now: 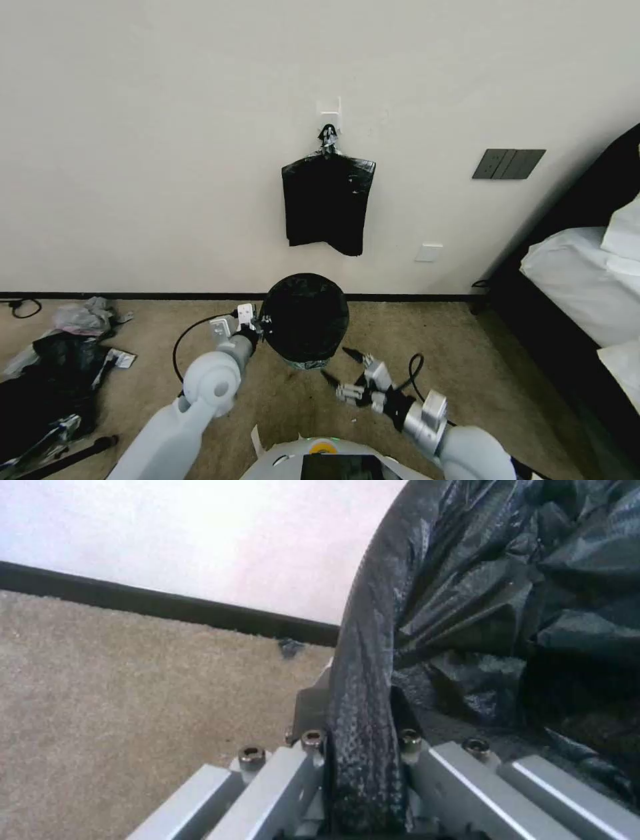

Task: Place a trash bag onto the trash bin.

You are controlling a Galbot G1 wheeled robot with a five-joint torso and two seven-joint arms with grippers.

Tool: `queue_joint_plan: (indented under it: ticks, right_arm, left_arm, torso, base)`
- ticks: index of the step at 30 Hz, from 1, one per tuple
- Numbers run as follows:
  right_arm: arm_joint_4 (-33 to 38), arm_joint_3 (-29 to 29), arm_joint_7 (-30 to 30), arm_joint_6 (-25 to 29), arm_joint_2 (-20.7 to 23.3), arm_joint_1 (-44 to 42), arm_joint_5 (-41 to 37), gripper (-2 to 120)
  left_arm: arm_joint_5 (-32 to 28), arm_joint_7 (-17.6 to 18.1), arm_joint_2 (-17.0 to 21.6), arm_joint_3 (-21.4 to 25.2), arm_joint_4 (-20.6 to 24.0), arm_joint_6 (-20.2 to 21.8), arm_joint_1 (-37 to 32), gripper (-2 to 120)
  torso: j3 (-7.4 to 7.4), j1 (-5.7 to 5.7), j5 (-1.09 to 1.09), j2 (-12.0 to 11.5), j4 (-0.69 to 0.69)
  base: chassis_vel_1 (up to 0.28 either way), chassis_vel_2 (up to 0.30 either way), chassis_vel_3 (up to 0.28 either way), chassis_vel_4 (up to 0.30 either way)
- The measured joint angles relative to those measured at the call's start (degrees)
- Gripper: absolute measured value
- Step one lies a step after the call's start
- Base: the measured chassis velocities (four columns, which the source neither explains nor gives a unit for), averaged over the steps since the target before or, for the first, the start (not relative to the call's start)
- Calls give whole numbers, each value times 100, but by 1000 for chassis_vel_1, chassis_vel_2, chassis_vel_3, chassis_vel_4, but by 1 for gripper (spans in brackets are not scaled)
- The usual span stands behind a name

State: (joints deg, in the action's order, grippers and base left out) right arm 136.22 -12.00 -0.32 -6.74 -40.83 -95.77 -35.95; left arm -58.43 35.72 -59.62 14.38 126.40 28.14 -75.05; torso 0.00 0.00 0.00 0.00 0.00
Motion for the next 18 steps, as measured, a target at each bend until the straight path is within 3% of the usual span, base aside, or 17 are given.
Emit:
queue_joint_plan:
  ticks: [3,4,8,9,13,18]
  right_arm:
    - [443,-120,590,-786,42,412,-1143,56]
    - [443,-120,590,-786,42,412,-1143,56]
    - [644,-68,1361,-1935,205,1141,-1664,38]
    - [644,-68,1361,-1935,205,1141,-1664,38]
    - [488,555,1900,-2880,263,2342,-1862,20]
    - [126,1411,2412,-3406,141,3365,-2020,5]
  left_arm:
    - [344,17,-46,-219,78,-49,-76,1]
    - [344,17,-46,-219,78,-49,-76,1]
    - [676,133,-155,-581,115,-87,-120,1]
    - [676,133,-155,-581,115,-87,-120,1]
    - [1167,219,-276,-912,76,-159,-102,1]
    - [1517,342,-366,-1110,39,-161,-61,1]
  torso:
    - [0,0,0,0,0]
    - [0,0,0,0,0]
    - [0,0,-1,0,-1]
    - [0,0,-1,0,-1]
    - [0,0,0,0,1]
    - [1,0,-1,0,0]
  base:
    - [0,0,0,0]
    - [0,0,0,0]
    - [0,0,0,0]
    - [0,0,0,0]
    - [0,0,0,0]
    - [0,0,0,0]
